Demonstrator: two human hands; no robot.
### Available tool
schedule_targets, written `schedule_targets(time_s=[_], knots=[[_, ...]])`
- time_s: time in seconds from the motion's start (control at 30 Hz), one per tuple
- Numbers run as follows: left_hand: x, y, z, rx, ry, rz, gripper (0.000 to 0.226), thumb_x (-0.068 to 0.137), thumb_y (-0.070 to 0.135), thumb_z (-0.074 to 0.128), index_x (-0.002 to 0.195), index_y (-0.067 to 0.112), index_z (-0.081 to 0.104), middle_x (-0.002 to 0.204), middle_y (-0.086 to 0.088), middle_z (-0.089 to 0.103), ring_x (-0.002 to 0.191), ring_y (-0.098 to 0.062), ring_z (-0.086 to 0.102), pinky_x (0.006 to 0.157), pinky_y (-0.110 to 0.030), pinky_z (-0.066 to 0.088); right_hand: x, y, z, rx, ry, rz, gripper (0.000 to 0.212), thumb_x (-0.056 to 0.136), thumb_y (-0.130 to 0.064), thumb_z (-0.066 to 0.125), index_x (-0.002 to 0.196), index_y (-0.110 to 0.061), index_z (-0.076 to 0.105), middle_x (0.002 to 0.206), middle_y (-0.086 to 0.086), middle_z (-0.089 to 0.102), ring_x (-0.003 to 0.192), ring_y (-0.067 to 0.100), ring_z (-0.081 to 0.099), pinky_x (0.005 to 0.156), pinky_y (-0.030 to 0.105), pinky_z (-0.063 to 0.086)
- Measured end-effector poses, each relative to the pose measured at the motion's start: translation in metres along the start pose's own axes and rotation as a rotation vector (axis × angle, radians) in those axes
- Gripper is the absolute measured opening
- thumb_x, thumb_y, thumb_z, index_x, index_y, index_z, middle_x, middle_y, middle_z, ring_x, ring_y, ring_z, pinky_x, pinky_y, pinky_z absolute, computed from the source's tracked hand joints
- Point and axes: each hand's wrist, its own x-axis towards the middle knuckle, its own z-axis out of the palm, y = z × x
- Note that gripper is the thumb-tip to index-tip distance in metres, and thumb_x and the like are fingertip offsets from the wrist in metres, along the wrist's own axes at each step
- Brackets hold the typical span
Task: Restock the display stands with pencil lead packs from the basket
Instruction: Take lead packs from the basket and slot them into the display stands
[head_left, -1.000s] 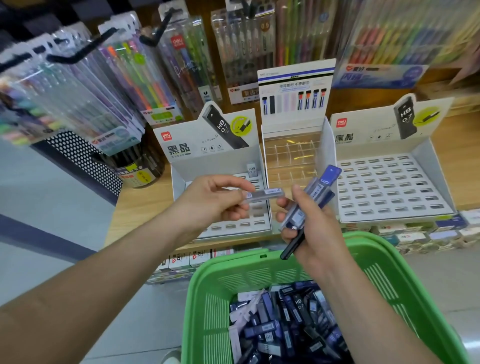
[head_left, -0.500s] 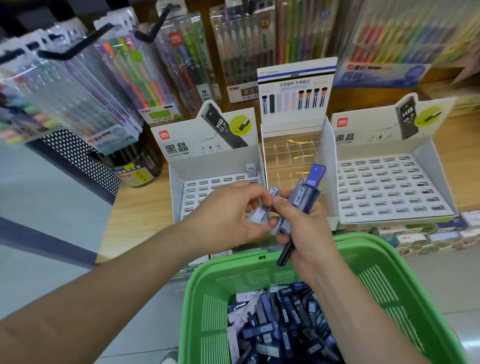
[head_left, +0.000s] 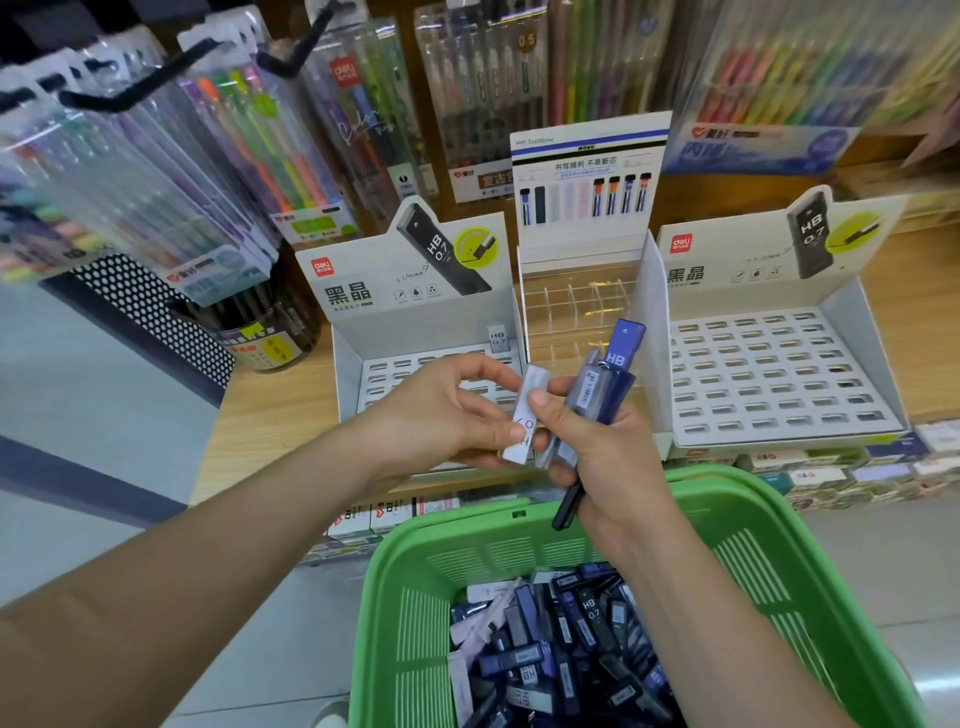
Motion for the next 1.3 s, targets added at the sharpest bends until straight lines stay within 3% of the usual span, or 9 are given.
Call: schedule_targets(time_s=[0.17,0.33,0.4,0.57,0.67,0.8,1.03,1.17,1.3], knots=[[0.002,0.001,-0.006,-0.013,0.025,0.020,0.029,0.089,-0.001,0.061,0.105,0.022,0.065,0.080,-0.005,0.067,0.073,-0.022,0.072,0.066,-0.026,0.059,-0.001,0.001,0.001,-0.015,0.018,0.002,0.010,0.088,-0.017,0.071,0.088,-0.021,0.062,0.075,-0.001,0.070,0.054,0.009,0.059,0.040,0.018,0.039],[0.014,0.001,-0.045,0.337,0.507,0.117,0.014,0.083,0.009,0.072,0.093,0.019,0.070,0.082,-0.005,0.070,0.069,-0.017,0.070,0.076,-0.039,0.059,0.001,-0.002,-0.008,-0.002,0.054,0.035,0.008,0.093,-0.013,0.064,0.092,-0.019,0.058,0.082,0.003,0.070,0.053,0.009,0.056,0.039,0.018,0.033],[0.018,0.004,-0.046,0.434,0.583,0.157,0.012,0.080,0.015,0.077,0.084,0.023,0.069,0.079,-0.002,0.068,0.068,-0.017,0.067,0.070,-0.032,0.058,0.001,-0.002,-0.009,-0.021,0.056,0.034,0.008,0.093,-0.013,0.064,0.093,-0.019,0.058,0.086,0.005,0.072,0.052,0.009,0.056,0.039,0.018,0.033],[0.018,0.028,-0.037,0.425,0.410,0.250,0.012,0.078,0.017,0.078,0.080,0.029,0.074,0.065,0.004,0.060,0.054,-0.005,0.050,0.051,-0.016,0.043,0.005,-0.010,-0.003,-0.128,0.032,-0.004,0.011,0.090,-0.019,0.070,0.097,-0.023,0.063,0.089,0.001,0.073,0.054,0.009,0.057,0.040,0.016,0.038],[0.013,0.046,-0.026,0.347,0.307,0.303,0.015,0.075,0.013,0.080,0.085,0.023,0.074,0.071,0.001,0.068,0.063,-0.009,0.064,0.062,-0.020,0.052,0.010,-0.024,-0.001,-0.235,-0.019,-0.037,0.012,0.088,-0.017,0.073,0.096,-0.021,0.065,0.082,0.003,0.071,0.053,0.010,0.057,0.040,0.018,0.038],[0.013,0.068,-0.003,0.225,0.361,0.395,0.015,0.080,0.007,0.074,0.085,0.021,0.072,0.083,-0.007,0.073,0.078,-0.020,0.071,0.073,-0.026,0.059,0.021,-0.068,-0.012,-0.337,-0.146,0.019,0.010,0.087,-0.011,0.071,0.092,-0.015,0.064,0.073,0.003,0.070,0.051,0.010,0.056,0.038,0.018,0.035],[0.056,0.099,0.056,0.645,0.430,0.582,0.017,0.087,0.013,0.068,0.101,0.020,0.075,0.091,0.007,0.067,0.086,-0.008,0.060,0.083,-0.016,0.042,0.043,-0.160,-0.104,-0.991,-0.120,0.061,0.008,0.088,-0.012,0.067,0.091,-0.012,0.059,0.071,0.004,0.072,0.050,0.013,0.061,0.039,0.019,0.034],[0.088,0.094,0.090,0.773,0.469,0.581,0.020,0.084,0.018,0.071,0.104,0.022,0.074,0.099,0.005,0.072,0.094,-0.014,0.062,0.091,-0.024,0.045,0.037,-0.148,-0.154,-0.929,0.004,0.077,0.013,0.085,-0.008,0.071,0.092,-0.007,0.061,0.087,0.013,0.071,0.050,0.016,0.062,0.040,0.019,0.038],[0.113,0.085,0.108,0.980,0.515,0.614,0.009,0.086,0.027,0.066,0.093,0.028,0.070,0.087,0.003,0.068,0.082,-0.020,0.061,0.069,-0.029,0.047,0.045,-0.121,-0.168,-0.830,0.019,0.033,0.014,0.087,-0.006,0.069,0.097,0.000,0.061,0.101,0.022,0.067,0.048,0.015,0.059,0.049,0.026,0.051]])
